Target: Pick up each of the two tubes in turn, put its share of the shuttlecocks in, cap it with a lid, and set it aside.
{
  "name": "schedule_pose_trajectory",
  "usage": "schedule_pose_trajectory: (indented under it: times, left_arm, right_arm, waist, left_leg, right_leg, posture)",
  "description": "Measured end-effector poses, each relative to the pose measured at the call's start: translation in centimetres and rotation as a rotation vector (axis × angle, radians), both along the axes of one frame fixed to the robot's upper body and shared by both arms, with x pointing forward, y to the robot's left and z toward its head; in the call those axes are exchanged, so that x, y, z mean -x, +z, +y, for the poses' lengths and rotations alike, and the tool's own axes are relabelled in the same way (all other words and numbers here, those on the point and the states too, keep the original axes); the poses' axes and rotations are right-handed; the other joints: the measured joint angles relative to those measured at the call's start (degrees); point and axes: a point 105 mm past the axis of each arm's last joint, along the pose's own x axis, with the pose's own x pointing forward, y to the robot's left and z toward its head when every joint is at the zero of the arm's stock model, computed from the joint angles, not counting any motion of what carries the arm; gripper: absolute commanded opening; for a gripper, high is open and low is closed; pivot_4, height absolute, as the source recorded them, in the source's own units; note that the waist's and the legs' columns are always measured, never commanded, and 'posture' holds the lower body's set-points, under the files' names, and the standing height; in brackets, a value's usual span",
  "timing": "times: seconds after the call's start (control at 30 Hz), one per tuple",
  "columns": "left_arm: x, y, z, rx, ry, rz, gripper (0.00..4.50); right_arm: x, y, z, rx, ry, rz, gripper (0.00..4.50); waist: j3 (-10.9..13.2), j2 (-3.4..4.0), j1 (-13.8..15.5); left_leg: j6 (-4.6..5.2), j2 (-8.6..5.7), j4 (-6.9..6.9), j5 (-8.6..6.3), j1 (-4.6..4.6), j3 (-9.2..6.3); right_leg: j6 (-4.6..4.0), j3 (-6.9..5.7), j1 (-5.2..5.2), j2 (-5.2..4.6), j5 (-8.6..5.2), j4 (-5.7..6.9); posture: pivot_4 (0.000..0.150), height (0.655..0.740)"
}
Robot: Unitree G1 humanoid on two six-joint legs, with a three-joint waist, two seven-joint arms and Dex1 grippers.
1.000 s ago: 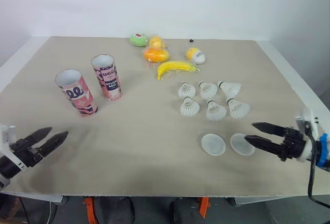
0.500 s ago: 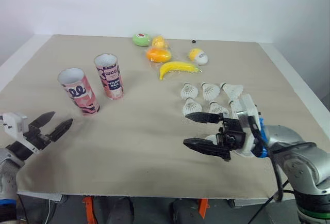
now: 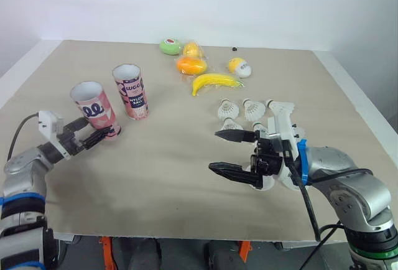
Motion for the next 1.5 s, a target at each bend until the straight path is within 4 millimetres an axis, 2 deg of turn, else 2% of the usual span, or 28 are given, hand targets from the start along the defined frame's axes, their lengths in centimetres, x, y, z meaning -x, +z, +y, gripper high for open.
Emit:
schedule_pose_trajectory:
  times: [0.33, 0.57, 0.67, 0.7, 0.73, 1.03, 1.17, 1.2, 1.33, 1.5]
  left_arm:
    - [-2.6, 0.8, -2.6, -0.038, -0.08, 0.002, 4.5]
    - [-2.8, -0.6, -3.5, -0.048, -0.094, 0.05, 4.5]
    - [-2.9, -0.8, -3.7, -0.048, -0.097, 0.05, 3.75]
    - [-2.9, -0.6, -3.7, -0.05, -0.097, 0.044, 3.27]
    - [-3.0, -0.6, -3.7, -0.051, -0.097, 0.043, 3.11]
    - [-3.0, -0.4, -4.4, -0.074, -0.113, -0.003, 3.11]
    - [-1.7, -0.7, -5.6, -0.138, -0.223, -0.037, 3.11]
    - [-0.9, -1.2, -6.3, -0.172, -0.291, -0.035, 3.11]
    - [1.5, -1.1, -7.9, -0.282, -0.507, -0.004, 3.11]
    - [3.7, -1.0, -9.3, -0.367, -0.706, 0.108, 3.11]
  right_arm:
    - [-0.6, 0.4, 0.0, -0.023, -0.081, -0.027, 4.44]
    - [-0.5, 0.9, -0.1, -0.031, -0.111, -0.05, 4.44]
    - [-0.3, 1.2, -0.1, -0.033, -0.11, -0.059, 4.5]
    - [-0.3, 1.2, -0.2, -0.032, -0.113, -0.06, 4.5]
    - [-0.3, 1.3, -0.2, -0.03, -0.115, -0.061, 4.5]
    - [-0.5, 1.5, -0.7, -0.028, -0.133, -0.067, 4.5]
    - [-1.3, 1.1, -1.0, -0.059, -0.18, -0.039, 4.5]
    - [-2.1, 0.4, -1.3, -0.077, -0.227, -0.006, 4.5]
    - [-4.3, -3.1, -1.4, -0.066, -0.36, 0.134, 4.5]
    - [-5.8, -4.4, -0.9, -0.061, -0.428, 0.194, 4.5]
  waist:
    - [0.0, 0.01, 0.0]
    - [0.0, 0.01, 0.0]
    - [0.0, 0.01, 0.0]
    - [0.0, 0.01, 0.0]
    - [0.0, 0.01, 0.0]
    - [0.0, 0.01, 0.0]
    - [0.0, 0.01, 0.0]
    - [0.0, 0.0, 0.0]
    - [0.0, 0.06, 0.0]
    - [0.0, 0.15, -0.1]
  left_leg:
    - [0.0, 0.0, 0.0, 0.0, -0.11, -0.22]
    - [-0.01, -0.01, 0.01, 0.01, -0.13, -0.28]
    - [-0.01, -0.01, 0.02, 0.01, -0.14, -0.3]
    - [-0.01, -0.02, 0.02, 0.02, -0.14, -0.32]
    - [-0.01, -0.02, 0.02, 0.02, -0.14, -0.32]
    - [-0.01, -0.02, 0.02, 0.02, -0.14, -0.35]
    - [-0.01, -0.01, 0.02, 0.02, -0.14, -0.35]
    - [-0.01, 0.0, 0.02, 0.05, -0.13, -0.37]
    - [-0.03, 0.0, 0.03, 0.07, -0.11, -0.41]
    - [-0.02, 0.01, 0.04, 0.08, -0.11, -0.42]
  right_leg:
    - [0.03, -0.01, 0.0, 0.16, -0.04, 0.01]
    - [0.05, -0.01, 0.03, 0.17, -0.05, 0.02]
    - [0.05, -0.01, 0.03, 0.17, -0.05, 0.02]
    - [0.05, -0.02, 0.04, 0.17, -0.05, 0.03]
    - [0.05, -0.02, 0.04, 0.17, -0.05, 0.03]
    - [0.06, -0.02, 0.05, 0.19, -0.05, 0.03]
    - [0.05, -0.02, 0.06, 0.19, -0.05, 0.05]
    - [0.05, -0.02, 0.07, 0.22, -0.05, 0.06]
    - [0.01, -0.04, 0.09, 0.23, -0.04, 0.09]
    - [0.01, -0.04, 0.09, 0.24, -0.05, 0.12]
  posture:
    - [0.15, 0.7179]
    - [0.15, 0.7179]
    - [0.15, 0.7179]
    - [0.15, 0.7179]
    - [0.15, 0.7179]
    - [0.15, 0.7179]
    - [0.15, 0.7179]
    - [0.15, 0.7179]
    - [0.15, 0.7179]
    - [0.15, 0.7179]
